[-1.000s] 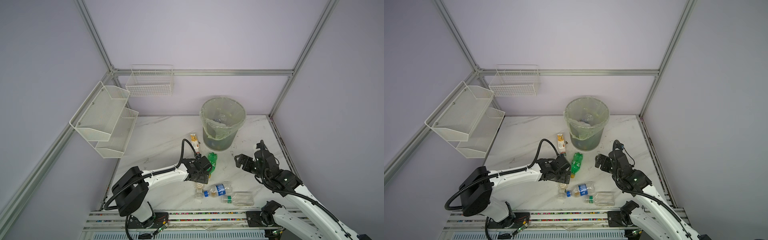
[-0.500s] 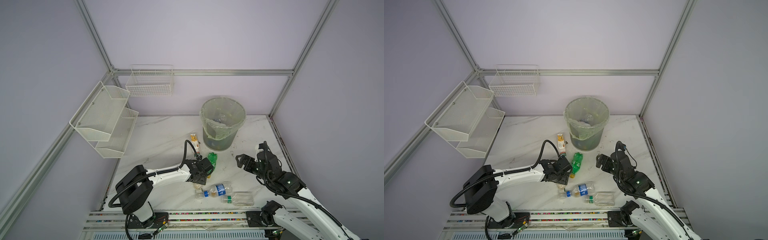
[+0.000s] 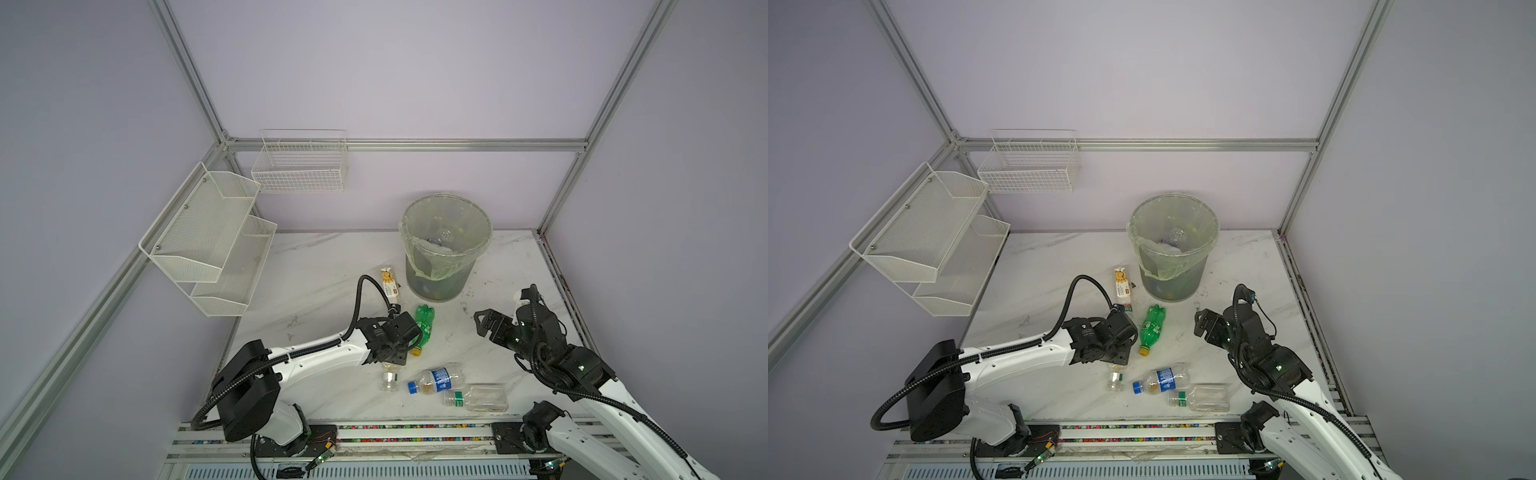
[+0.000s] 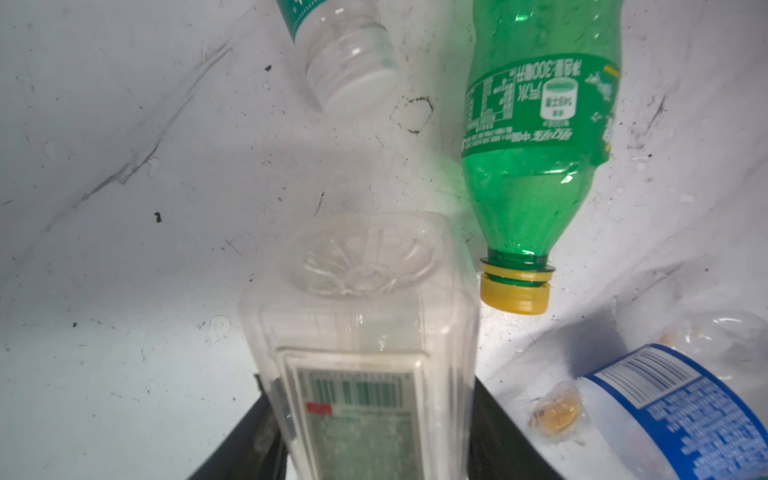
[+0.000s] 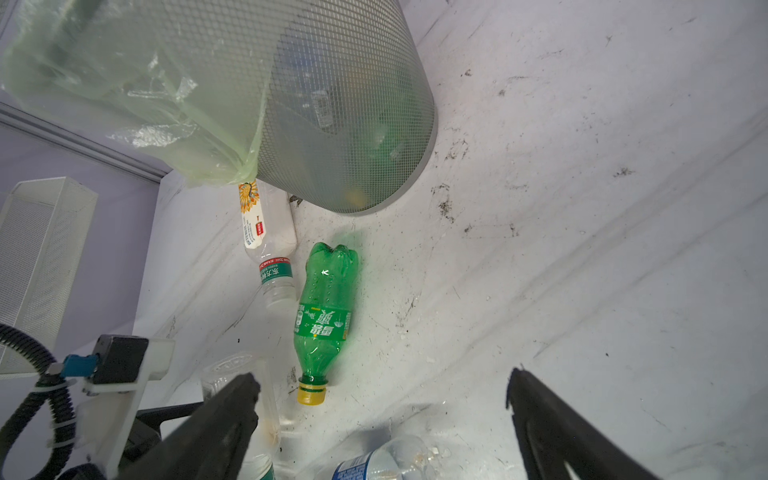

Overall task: Throw the plastic bottles in the bin
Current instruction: Pick up the plastic bottle from the center of the table, then throw the plastic bottle into the trash bin.

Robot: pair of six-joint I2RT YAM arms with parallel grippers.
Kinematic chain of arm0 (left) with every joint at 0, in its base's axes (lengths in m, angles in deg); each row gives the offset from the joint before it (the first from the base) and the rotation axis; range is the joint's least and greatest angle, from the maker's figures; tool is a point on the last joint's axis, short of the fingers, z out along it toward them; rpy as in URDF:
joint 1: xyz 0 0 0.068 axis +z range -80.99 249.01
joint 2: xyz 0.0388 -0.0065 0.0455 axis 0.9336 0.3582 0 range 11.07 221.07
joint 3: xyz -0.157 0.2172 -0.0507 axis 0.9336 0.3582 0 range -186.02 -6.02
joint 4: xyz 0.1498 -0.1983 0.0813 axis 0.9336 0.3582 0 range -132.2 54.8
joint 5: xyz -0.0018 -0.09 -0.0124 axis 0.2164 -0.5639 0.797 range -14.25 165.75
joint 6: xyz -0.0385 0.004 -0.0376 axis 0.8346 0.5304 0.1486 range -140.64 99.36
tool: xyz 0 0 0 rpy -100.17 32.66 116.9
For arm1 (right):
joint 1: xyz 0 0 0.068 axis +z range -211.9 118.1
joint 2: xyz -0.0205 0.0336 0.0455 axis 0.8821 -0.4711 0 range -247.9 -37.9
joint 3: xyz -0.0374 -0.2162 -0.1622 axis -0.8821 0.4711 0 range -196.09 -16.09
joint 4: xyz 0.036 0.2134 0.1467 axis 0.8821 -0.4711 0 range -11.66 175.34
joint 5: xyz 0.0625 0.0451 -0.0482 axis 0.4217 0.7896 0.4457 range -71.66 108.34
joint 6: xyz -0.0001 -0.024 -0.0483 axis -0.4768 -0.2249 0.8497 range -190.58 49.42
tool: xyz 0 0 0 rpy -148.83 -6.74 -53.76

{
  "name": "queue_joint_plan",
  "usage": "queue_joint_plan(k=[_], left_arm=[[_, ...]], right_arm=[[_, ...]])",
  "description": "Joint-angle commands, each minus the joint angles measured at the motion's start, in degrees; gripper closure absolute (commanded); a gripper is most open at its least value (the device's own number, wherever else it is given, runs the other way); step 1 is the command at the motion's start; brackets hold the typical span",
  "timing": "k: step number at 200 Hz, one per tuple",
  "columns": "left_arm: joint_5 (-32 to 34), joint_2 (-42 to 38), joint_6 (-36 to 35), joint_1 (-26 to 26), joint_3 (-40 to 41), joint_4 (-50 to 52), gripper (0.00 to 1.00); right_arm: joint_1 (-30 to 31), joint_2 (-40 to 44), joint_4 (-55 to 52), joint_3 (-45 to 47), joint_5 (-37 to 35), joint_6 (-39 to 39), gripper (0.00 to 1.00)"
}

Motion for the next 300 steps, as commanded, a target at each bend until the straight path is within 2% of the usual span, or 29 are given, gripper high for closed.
queue_joint_plan(k=[1,47,83,134,178,200,228,272,300], left_arm=[[2.9,-2.8,0.8,-0.1,-3.4,2.2,0.43],[4.5,-5.3,-0.7,0.2,-4.4,3.9,0.43],[4.8,-8.3,-2.5,1.8,-8.3,6.0,0.43],[2.6,-15.0,-6.8,9.3,-14.1,5.2,0.43],[-1.7,-16.6,-12.1,14.9,-21.6,1.6,0.43],[-4.5,-17.2,-14.5,17.1,-24.5,-2.1,0.43],[-6.1,-17.7,-18.1,17.5,-26.5,-8.7,0.43],[-8.7,-17.6,-18.8,18.1,-24.2,-21.2,0.42],[-9.2,-14.2,-19.3,18.1,-27.6,-24.0,0.42]], right_arm=[[0.0,0.6,-1.0,-0.3,-1.4,-0.7,0.03],[0.0,-0.2,-0.6,-0.3,-1.1,-0.7,0.03],[0.0,-0.2,-0.2,-0.1,-1.2,-0.9,0.03],[0.0,-1.1,0.7,0.2,-1.9,-0.9,0.03],[0.0,-1.0,0.6,1.1,-2.6,-1.4,0.03],[0.0,-1.2,1.0,1.7,-2.5,-1.5,0.03],[0.0,-1.7,1.3,2.2,-2.5,-1.4,0.03],[0.0,-2.3,1.4,2.2,-3.1,-1.2,0.03],[0.0,-2.2,1.3,2.4,-2.8,-1.1,0.03]])
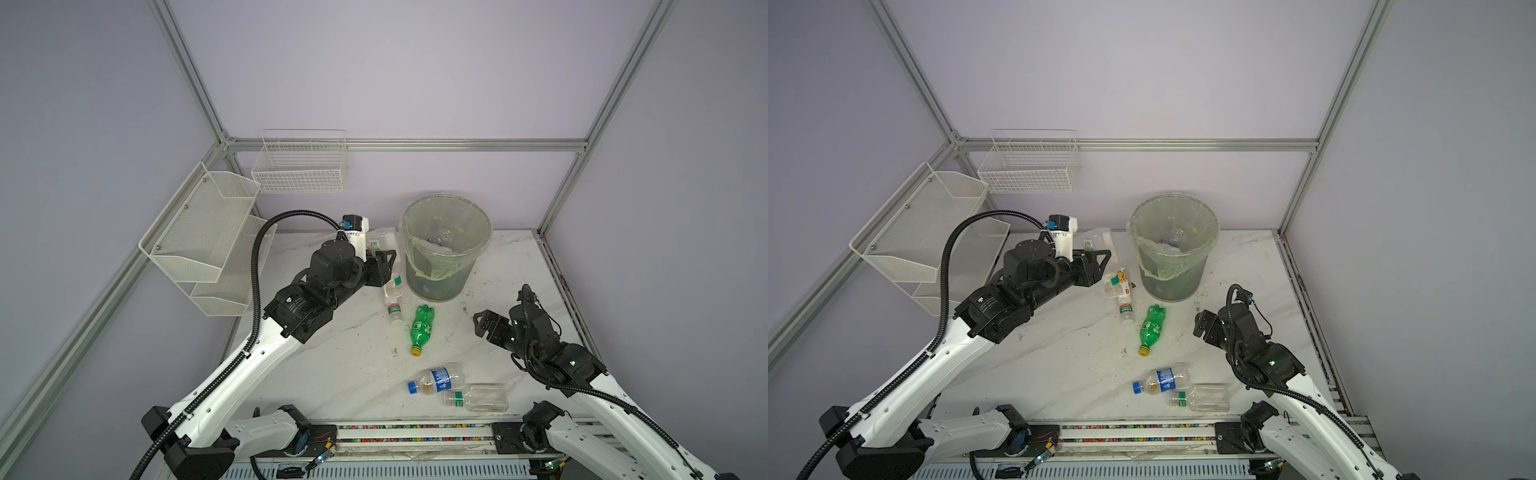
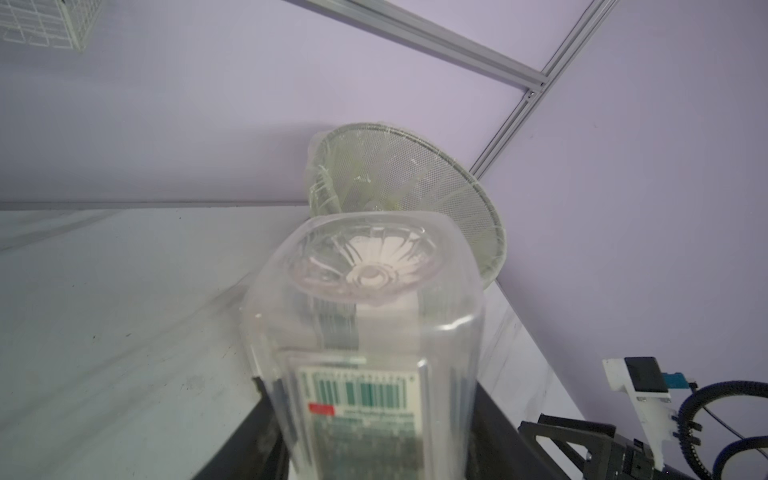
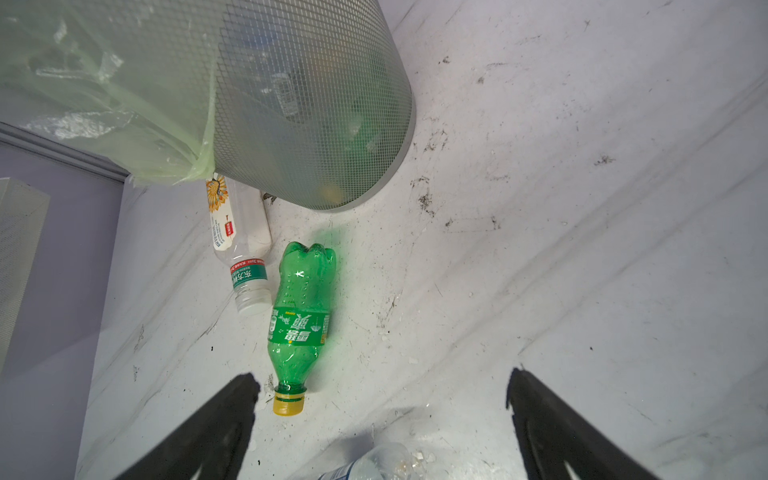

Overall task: Throw the plastic bottles in the bin
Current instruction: Throw the plastic bottle into the trash bin.

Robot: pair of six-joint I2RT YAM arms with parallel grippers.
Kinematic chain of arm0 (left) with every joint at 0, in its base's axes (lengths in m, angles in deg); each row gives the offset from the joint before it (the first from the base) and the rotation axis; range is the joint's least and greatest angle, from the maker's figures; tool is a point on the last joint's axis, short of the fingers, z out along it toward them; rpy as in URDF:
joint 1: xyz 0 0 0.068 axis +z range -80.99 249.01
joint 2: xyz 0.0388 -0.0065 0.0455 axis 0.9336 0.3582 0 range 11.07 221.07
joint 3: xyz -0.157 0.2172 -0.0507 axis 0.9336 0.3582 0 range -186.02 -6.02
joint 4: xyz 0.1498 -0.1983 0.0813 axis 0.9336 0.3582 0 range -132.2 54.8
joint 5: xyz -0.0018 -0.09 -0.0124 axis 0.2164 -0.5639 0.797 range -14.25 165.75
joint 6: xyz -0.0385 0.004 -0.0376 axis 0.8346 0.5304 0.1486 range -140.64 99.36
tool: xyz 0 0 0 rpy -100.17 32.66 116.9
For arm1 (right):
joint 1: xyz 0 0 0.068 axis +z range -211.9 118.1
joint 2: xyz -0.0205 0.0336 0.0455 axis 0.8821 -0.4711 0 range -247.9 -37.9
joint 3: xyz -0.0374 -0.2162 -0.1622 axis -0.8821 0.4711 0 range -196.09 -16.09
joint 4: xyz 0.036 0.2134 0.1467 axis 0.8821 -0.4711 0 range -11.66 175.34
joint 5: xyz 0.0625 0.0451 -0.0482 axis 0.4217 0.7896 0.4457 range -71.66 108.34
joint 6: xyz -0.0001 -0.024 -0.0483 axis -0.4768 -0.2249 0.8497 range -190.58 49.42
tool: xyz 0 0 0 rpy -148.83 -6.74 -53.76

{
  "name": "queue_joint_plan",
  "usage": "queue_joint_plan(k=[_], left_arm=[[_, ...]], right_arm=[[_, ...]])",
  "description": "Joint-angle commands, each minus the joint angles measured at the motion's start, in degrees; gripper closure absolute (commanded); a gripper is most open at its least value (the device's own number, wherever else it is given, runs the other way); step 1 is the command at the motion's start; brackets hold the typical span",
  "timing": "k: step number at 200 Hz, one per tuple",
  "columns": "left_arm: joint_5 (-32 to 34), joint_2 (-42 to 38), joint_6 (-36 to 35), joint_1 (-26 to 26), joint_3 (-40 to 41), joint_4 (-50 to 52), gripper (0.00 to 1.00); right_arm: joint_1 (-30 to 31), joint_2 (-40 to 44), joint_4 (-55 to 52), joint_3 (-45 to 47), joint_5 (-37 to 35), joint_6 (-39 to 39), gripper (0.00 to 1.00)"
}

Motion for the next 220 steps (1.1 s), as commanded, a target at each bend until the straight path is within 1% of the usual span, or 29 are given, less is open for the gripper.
queue_joint_plan(k=[1,42,58,72,78,97,108,119,129,130,131,132,140,147,152,158,166,174,183,192,203,220], left_arm=[[-1.9,2.3,-1.9,0.4,-6.7,-7.9,0.42],[-2.7,5.2,-1.4,0.4,-8.6,-11.7,0.41],[-3.2,8.7,-2.3,0.4,-13.4,-10.4,0.41],[-4.2,12.4,-3.2,0.4,-19.5,-10.2,0.41],[-4.6,15.9,-3.4,0.4,-22.3,-10.4,0.41],[-6.0,24.6,-3.5,0.4,-33.1,-9.6,0.4],[-5.1,31.4,-3.7,0.4,-43.1,-5.6,0.38],[-4.6,39.3,-3.9,0.5,-54.1,-0.9,0.29],[-4.4,46.9,-4.0,0.7,-65.2,5.0,0.16],[-4.3,47.6,-3.9,0.7,-66.6,5.7,0.08],[-4.3,48.4,-3.9,0.8,-67.8,6.1,0.04],[-4.3,49.1,-3.8,0.8,-69.0,6.9,0.02],[-4.7,53.3,-2.6,1.2,-77.2,11.5,0.0],[-6.2,55.3,-1.5,1.6,-80.7,13.1,0.0],[-7.3,55.1,-0.7,1.8,-80.8,13.0,0.0],[-7.6,53.8,-0.1,2.1,-78.9,11.9,0.0],[-7.7,50.5,0.2,2.1,-73.4,9.1,0.0],[-7.7,46.1,0.1,2.2,-65.6,4.5,0.0],[-6.9,40.9,-0.4,2.3,-57.4,0.1,0.0],[-5.4,36.5,-0.9,2.6,-51.5,-2.4,0.0],[-3.8,32.1,-1.7,3.1,-46.3,-2.7,0.0],[-1.2,26.8,-3.0,4.0,-41.2,-0.3,0.0]], right_arm=[[0.0,0.1,0.6,0.9,-1.2,-0.6,0.03],[0.0,1.2,0.6,1.1,-1.2,-0.6,0.03],[0.0,1.2,0.7,0.9,-1.1,-0.5,0.03],[0.0,1.2,0.6,0.6,-1.0,-0.4,0.03],[0.0,1.2,0.6,0.6,-0.9,-0.3,0.03],[0.0,1.8,0.3,0.6,-0.7,-0.6,0.03],[0.0,2.1,0.2,0.5,-0.8,-0.6,0.03],[0.0,2.4,0.2,0.3,-0.7,-0.7,0.03],[0.0,2.4,0.2,0.2,-0.7,-0.8,0.03],[0.0,2.4,0.2,0.1,-0.7,-0.8,0.03],[0.0,2.4,0.2,0.1,-0.7,-0.8,0.03],[0.0,2.4,0.2,0.0,-0.7,-0.8,0.03],[0.0,2.3,0.1,-0.2,-0.6,-0.8,0.03],[0.0,2.1,0.1,-0.5,-0.5,-0.8,0.03],[0.0,2.0,0.0,-0.8,-0.6,-0.8,0.03],[0.0,1.9,-0.1,-1.0,-0.6,-0.8,0.03],[0.0,1.8,-0.2,-1.1,-0.6,-0.8,0.03],[0.0,1.7,0.0,-1.1,-0.6,-0.8,0.03],[0.0,1.4,0.2,-1.1,-0.5,-0.7,0.03],[0.0,1.1,0.3,-1.1,-0.5,-0.6,0.03],[0.0,0.5,0.3,-1.0,-0.4,-0.5,0.03],[0.0,-0.1,0.7,-0.8,-0.3,-0.6,0.03]])
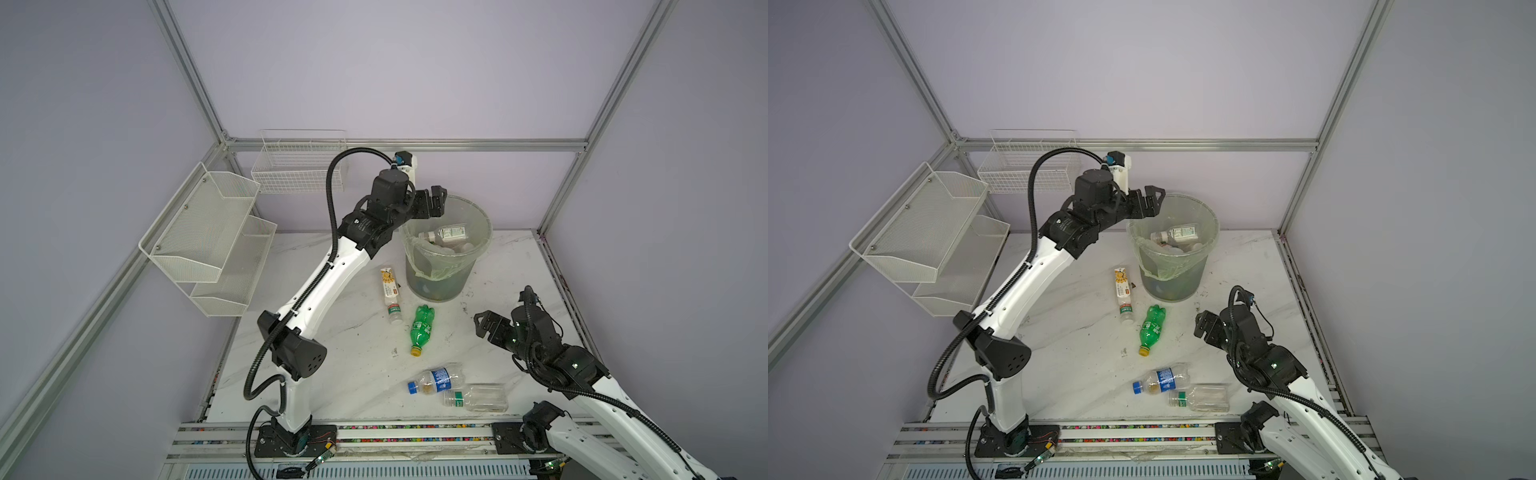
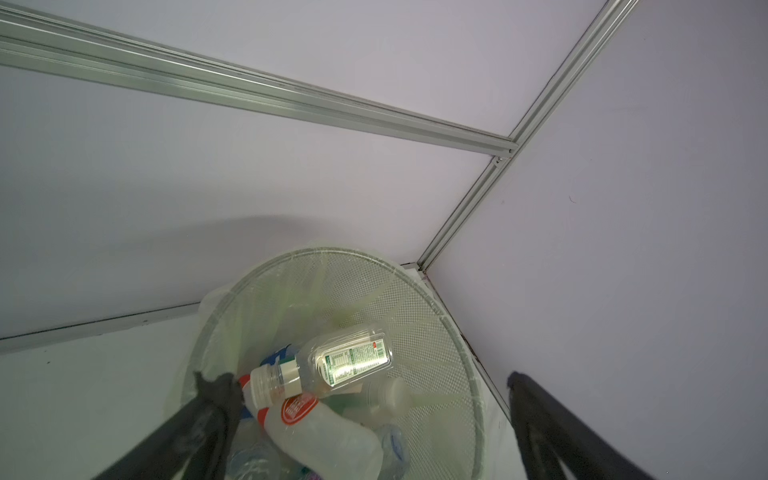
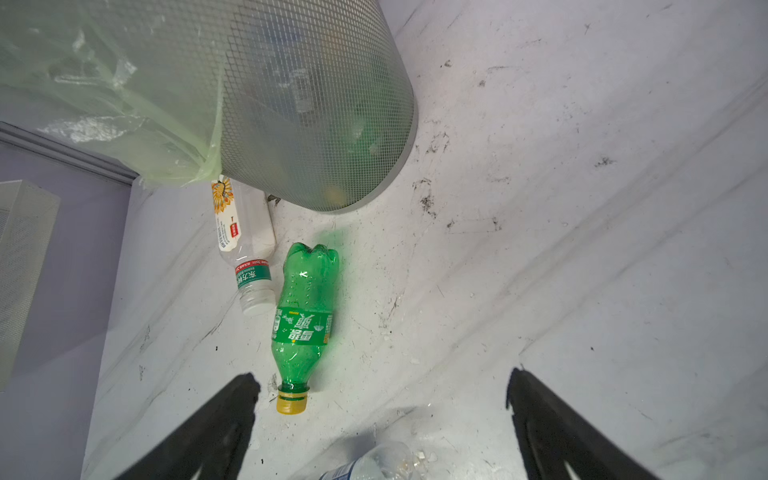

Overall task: Throw the plastic bottles in the bin
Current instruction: Throw the plastic bottle into the trash bin, then pick up the plastic bottle from the center of the table.

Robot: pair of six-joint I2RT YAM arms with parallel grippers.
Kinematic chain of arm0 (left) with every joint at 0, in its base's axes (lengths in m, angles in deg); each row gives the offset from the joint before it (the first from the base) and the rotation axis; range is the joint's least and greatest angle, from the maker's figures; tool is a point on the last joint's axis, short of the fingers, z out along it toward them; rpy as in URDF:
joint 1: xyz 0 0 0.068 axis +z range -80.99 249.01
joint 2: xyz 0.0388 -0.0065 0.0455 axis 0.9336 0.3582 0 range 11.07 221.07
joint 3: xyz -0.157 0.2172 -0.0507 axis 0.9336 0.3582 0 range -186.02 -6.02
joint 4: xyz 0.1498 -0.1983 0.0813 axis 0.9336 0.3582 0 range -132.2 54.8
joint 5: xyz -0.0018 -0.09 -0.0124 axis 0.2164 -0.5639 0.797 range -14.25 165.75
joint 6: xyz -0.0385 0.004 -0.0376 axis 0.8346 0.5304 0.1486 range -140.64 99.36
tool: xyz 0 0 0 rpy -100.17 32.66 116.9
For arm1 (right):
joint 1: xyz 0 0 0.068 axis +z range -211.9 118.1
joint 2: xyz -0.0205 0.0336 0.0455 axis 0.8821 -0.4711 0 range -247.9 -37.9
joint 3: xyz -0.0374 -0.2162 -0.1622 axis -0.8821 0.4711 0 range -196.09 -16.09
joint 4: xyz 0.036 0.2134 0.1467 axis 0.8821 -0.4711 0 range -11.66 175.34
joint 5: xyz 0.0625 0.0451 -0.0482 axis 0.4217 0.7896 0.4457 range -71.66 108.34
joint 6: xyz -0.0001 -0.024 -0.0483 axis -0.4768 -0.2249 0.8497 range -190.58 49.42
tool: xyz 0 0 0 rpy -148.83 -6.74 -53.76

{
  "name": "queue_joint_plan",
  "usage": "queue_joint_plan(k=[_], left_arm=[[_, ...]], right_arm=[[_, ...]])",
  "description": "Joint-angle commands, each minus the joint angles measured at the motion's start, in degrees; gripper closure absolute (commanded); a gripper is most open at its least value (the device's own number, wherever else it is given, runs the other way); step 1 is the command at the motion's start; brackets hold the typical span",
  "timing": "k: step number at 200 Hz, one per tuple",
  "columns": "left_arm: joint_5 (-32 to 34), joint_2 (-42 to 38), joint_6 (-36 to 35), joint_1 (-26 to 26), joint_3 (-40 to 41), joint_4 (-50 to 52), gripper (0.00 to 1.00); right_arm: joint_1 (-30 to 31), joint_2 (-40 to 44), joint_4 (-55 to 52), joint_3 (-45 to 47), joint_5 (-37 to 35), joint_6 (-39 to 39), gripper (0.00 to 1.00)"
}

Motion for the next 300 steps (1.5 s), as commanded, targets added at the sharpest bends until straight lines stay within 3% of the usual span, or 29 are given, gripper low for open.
queue_joint_plan(k=[1,56,111,152,196,300], left_arm=[[3.7,-11.6,-1.9,1.1,6.5,-4.8,0.0],[11.7,-28.1,-5.6,3.9,26.8,-0.6,0.0],[10.1,-38.3,-5.5,10.3,46.5,-1.7,0.0],[5.3,-40.7,-2.8,16.2,58.2,-3.5,0.0],[-0.1,-39.5,-1.8,20.4,59.3,-1.6,0.0],[-5.0,-38.3,0.5,27.7,65.8,-2.2,0.0]], right_arm=[[0.0,-0.8,0.8,-1.1,-0.4,-0.5,0.03],[0.0,-3.1,4.3,0.7,0.0,-1.5,0.03],[0.0,-5.3,7.5,2.4,0.9,-4.0,0.03],[0.0,-7.6,12.6,4.1,2.3,-6.2,0.03],[0.4,-11.5,15.5,4.1,2.4,-7.4,0.03],[6.3,-18.4,20.6,3.1,-0.9,-11.3,0.03]])
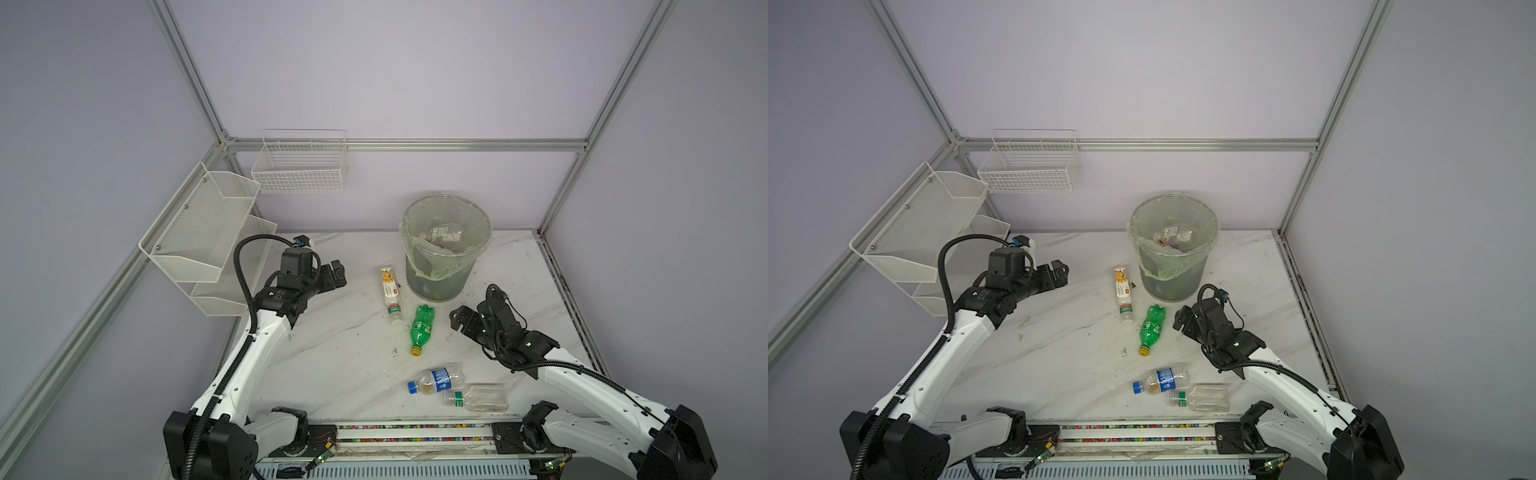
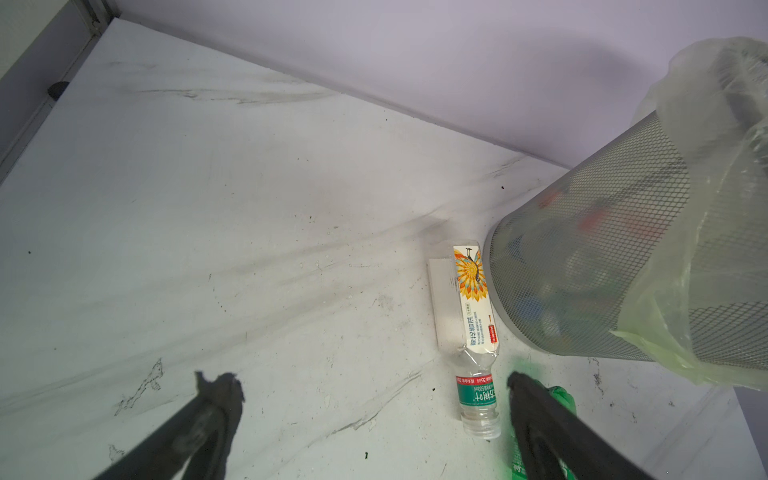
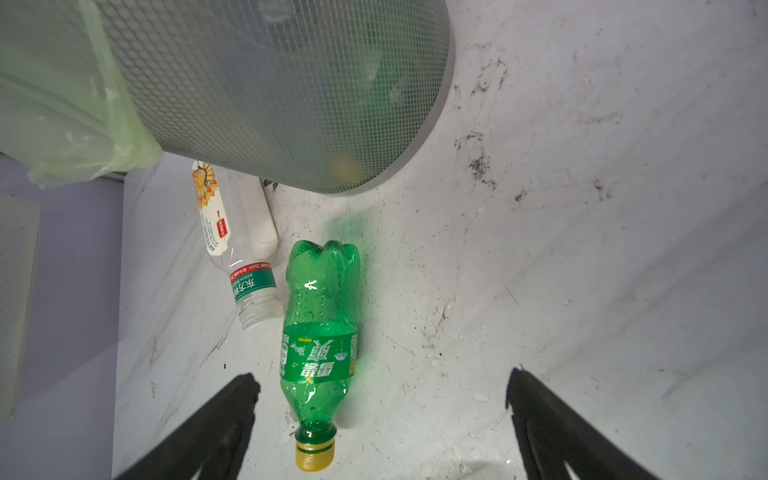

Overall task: Throw the plastic bottles in the bin
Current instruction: Pick up the plastic bottle from the center of the table.

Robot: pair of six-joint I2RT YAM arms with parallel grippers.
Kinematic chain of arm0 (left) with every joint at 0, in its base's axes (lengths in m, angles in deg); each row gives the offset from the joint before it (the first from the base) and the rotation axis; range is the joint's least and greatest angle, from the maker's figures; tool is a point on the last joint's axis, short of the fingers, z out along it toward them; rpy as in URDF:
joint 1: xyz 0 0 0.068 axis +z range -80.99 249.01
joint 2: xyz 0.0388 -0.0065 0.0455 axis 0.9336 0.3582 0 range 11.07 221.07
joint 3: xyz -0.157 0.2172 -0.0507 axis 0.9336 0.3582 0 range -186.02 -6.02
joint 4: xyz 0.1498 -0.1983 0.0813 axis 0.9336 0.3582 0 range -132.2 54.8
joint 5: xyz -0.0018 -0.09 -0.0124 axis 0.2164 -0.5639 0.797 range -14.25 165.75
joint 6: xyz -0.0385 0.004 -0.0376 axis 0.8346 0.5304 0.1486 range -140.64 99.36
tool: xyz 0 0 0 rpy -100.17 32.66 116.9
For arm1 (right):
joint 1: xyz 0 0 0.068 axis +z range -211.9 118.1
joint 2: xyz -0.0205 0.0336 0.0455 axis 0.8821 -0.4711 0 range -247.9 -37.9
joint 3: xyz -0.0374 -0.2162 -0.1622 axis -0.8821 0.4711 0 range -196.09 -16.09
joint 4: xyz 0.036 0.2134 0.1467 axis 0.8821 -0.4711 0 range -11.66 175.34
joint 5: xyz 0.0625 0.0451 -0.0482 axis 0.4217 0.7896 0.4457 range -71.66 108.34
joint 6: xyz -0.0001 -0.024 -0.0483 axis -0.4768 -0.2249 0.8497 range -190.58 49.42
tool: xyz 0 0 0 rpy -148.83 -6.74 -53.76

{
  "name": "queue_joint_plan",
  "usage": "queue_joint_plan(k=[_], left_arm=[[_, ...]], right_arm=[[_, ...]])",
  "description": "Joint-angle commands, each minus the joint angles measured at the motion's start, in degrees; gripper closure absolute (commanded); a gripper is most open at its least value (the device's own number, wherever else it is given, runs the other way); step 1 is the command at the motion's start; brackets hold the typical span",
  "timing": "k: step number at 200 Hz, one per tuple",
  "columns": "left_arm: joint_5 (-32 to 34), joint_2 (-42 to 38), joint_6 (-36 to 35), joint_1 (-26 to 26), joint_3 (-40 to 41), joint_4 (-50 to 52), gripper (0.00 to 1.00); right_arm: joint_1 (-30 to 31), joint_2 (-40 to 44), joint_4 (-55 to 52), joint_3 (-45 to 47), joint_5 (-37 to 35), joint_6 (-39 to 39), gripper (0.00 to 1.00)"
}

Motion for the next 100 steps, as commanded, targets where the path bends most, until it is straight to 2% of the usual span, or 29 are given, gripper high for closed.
queue_joint_plan(k=[1,44,100], left_arm=[[-2.6,-0.4,1.0,1.4,2.2,-2.4,0.0],[-6.3,0.7,2.0,4.6,2.1,-2.7,0.0],[-7.1,0.4,1.9,6.4,2.0,-2.2,0.0]], right_arm=[[1.4,-0.9,1.5,-1.4,-2.3,-2.1,0.03],[4.0,-4.0,4.4,-1.3,-3.3,-3.9,0.03],[7.4,-11.3,7.4,-3.6,-4.2,-5.0,0.03]])
